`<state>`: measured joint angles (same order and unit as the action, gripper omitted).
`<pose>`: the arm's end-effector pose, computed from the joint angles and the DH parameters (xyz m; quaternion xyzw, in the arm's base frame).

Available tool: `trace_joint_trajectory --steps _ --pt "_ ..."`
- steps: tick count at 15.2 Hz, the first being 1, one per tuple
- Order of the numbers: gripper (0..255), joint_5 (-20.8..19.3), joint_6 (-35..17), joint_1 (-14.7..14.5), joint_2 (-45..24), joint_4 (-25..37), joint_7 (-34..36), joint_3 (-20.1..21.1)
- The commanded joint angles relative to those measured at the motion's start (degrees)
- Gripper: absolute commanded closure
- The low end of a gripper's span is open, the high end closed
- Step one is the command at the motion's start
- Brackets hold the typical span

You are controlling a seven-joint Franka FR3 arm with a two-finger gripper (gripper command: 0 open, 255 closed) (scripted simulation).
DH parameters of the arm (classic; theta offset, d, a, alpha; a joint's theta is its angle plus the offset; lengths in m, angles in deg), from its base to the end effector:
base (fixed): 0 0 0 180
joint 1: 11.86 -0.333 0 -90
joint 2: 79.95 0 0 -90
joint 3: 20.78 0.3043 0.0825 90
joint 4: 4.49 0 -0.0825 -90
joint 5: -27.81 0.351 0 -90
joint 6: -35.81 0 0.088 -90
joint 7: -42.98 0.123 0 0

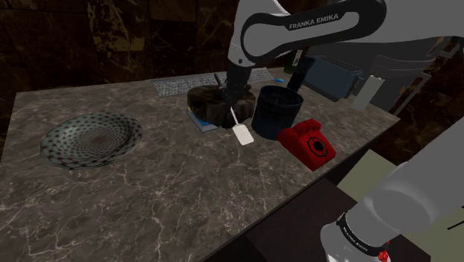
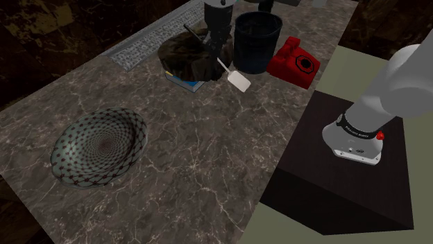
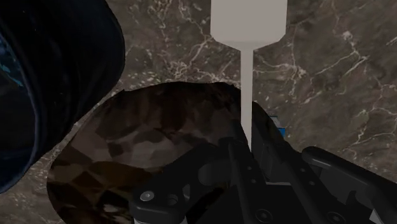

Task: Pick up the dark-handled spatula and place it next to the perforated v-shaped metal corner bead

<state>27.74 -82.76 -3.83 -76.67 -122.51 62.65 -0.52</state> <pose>0.5026 0.1110 0.4509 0.9974 -0.0645 0.0333 0.0014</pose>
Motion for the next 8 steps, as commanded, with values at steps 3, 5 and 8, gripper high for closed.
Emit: trace_joint_trajectory --steps 3,5,8 --pt "255 -0.04 -0.36 2.68 -0.57 0.19 -5.57 -2.94" --pt "255 -0.07 -0.32 4.01 -1.07 0.74 -8.26 -4.32" --pt "255 -0.17 -0.15 5.93 -2.24 2.05 -12.19 -6.38"
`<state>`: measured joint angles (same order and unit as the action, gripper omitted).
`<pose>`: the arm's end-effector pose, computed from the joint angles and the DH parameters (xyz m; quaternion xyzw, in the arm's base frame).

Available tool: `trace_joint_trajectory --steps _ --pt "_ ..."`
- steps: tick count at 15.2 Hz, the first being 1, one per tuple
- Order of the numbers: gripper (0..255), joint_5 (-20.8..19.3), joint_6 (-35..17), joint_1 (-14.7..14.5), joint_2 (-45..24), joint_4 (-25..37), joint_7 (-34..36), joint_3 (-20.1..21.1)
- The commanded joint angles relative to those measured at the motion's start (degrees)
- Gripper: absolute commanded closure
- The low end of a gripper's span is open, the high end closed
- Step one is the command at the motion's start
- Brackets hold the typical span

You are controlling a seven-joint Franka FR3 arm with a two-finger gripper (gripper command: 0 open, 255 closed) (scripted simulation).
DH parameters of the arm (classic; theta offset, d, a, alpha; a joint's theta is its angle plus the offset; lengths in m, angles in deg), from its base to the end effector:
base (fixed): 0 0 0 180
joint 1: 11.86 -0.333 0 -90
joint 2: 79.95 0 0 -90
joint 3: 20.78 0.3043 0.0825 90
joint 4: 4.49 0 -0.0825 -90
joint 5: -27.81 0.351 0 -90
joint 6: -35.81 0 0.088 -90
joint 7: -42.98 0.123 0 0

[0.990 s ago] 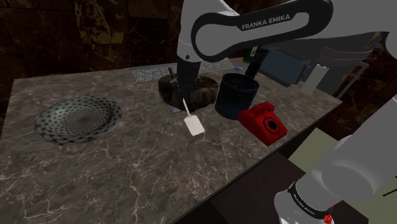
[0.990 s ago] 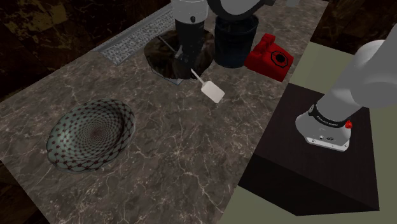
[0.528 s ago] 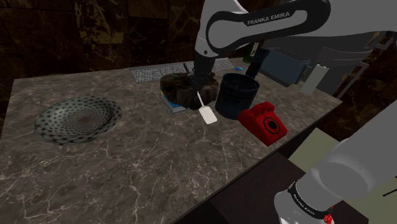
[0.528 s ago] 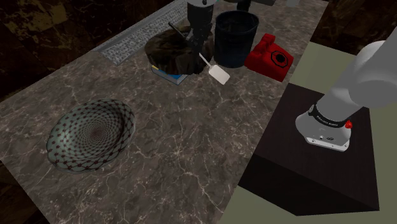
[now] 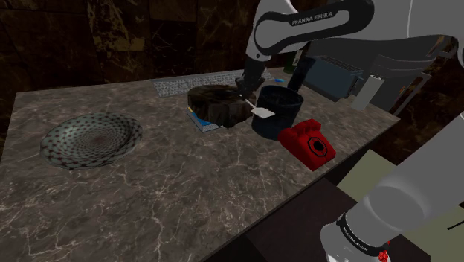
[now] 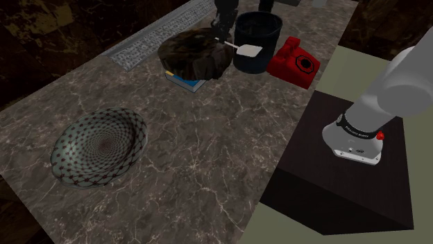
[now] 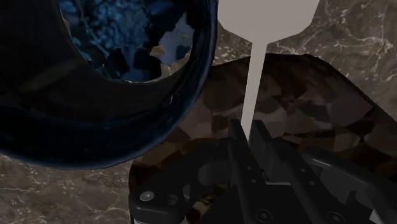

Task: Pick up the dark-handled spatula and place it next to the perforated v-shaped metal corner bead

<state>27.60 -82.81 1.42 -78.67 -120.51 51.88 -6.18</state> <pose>0.5250 0.0125 0.4500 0.9973 -0.0652 0.0338 0.0015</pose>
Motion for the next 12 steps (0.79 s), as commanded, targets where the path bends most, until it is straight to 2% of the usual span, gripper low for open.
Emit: trace_joint_trajectory --steps 1,12 --pt "255 -0.07 -0.01 1.32 -0.73 0.62 -2.7 -1.37" --pt "255 -0.32 2.29 8.27 -9.3 11.41 -15.88 -7.59"
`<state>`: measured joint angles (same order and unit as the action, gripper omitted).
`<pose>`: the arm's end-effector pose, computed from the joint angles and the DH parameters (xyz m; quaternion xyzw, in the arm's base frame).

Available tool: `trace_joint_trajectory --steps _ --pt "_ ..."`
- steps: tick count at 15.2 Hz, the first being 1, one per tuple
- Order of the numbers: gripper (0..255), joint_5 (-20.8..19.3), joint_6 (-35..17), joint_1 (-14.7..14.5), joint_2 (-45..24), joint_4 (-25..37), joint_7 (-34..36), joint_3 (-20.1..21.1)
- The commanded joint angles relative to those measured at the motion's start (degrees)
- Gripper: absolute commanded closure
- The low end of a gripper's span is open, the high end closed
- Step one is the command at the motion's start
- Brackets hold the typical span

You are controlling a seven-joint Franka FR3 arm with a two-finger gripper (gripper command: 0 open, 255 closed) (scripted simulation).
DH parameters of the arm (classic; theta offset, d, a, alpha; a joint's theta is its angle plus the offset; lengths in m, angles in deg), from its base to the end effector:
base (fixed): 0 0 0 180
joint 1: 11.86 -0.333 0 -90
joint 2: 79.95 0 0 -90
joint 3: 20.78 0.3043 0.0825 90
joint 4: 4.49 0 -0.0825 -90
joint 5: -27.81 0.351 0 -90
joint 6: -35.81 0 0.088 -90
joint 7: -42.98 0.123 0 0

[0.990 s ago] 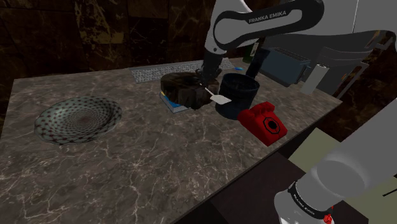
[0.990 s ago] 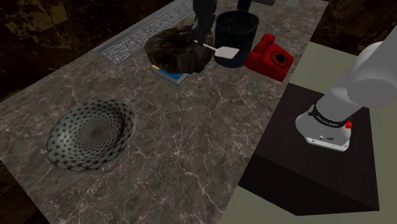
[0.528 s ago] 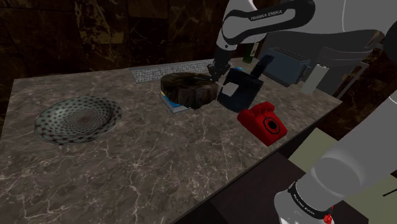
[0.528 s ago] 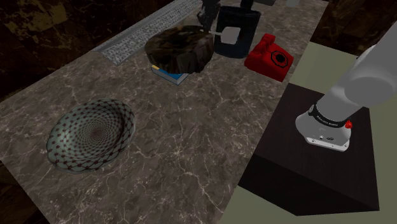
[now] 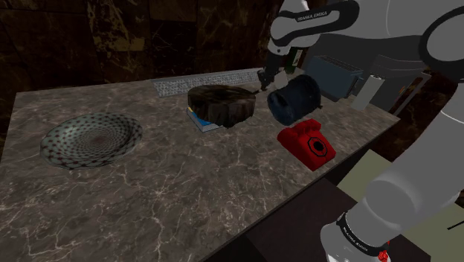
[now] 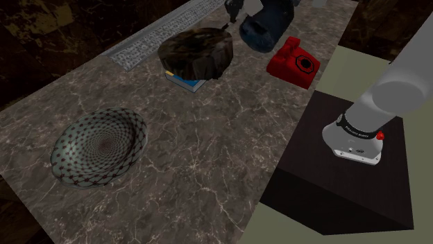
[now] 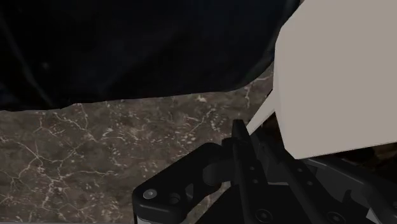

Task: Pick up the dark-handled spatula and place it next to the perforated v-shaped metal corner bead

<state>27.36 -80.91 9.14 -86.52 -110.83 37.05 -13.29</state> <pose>0.5517 -0.1354 0.4489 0.9973 -0.0651 0.0339 0.0019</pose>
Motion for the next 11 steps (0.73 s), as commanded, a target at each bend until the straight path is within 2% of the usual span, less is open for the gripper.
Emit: trace_joint_trajectory --steps 1,6,11 --pt "255 -0.06 0.76 1.16 -2.51 3.15 -2.16 -0.96" --pt "255 0.18 3.13 4.2 -8.54 11.5 -7.49 -3.05" --pt "255 0.58 6.69 7.26 -16.0 22.44 -12.35 -4.66"
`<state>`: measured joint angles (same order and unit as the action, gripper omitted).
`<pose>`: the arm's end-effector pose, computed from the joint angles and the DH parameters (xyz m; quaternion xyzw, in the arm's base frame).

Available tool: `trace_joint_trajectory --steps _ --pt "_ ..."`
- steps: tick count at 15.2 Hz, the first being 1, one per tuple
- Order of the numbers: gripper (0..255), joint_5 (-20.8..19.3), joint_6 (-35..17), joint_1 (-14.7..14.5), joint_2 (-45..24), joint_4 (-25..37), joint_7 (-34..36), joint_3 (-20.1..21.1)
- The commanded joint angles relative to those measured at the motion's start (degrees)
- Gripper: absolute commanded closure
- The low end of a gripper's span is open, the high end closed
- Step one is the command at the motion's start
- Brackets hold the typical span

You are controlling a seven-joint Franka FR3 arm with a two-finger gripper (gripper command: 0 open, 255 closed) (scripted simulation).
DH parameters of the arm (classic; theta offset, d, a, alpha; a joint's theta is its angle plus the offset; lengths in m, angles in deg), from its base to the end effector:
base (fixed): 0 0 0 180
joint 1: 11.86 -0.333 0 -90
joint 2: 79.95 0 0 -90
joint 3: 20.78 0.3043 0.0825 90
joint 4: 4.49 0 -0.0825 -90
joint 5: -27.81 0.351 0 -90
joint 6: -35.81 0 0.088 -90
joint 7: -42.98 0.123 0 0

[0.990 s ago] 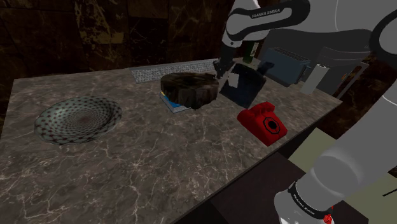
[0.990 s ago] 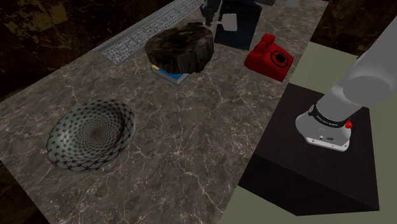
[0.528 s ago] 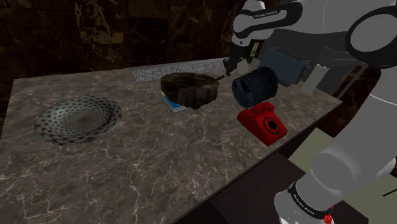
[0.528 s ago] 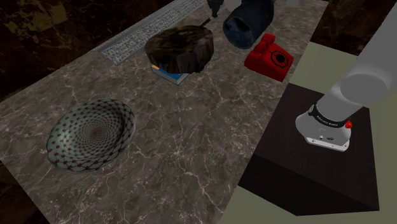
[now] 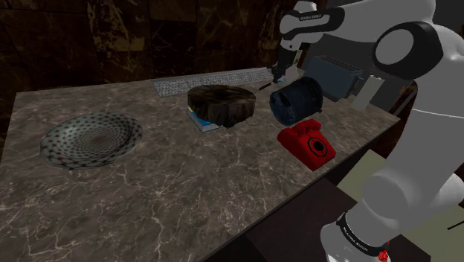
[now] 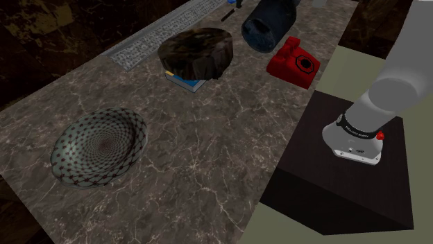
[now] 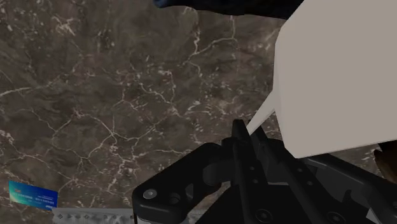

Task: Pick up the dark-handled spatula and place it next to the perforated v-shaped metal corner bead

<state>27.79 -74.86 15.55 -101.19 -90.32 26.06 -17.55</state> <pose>0.5840 -0.2675 0.4457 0.9973 -0.0655 0.0332 0.0018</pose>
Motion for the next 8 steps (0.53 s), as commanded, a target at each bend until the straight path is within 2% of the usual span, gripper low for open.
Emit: trace_joint_trajectory --steps 1,5,8 --pt "255 0.24 1.54 1.47 -3.04 4.54 -2.28 -0.65" --pt "255 0.61 6.17 3.92 -11.03 17.08 -5.7 -1.53" --pt "255 0.84 11.53 5.74 -19.19 30.54 -7.99 -2.0"
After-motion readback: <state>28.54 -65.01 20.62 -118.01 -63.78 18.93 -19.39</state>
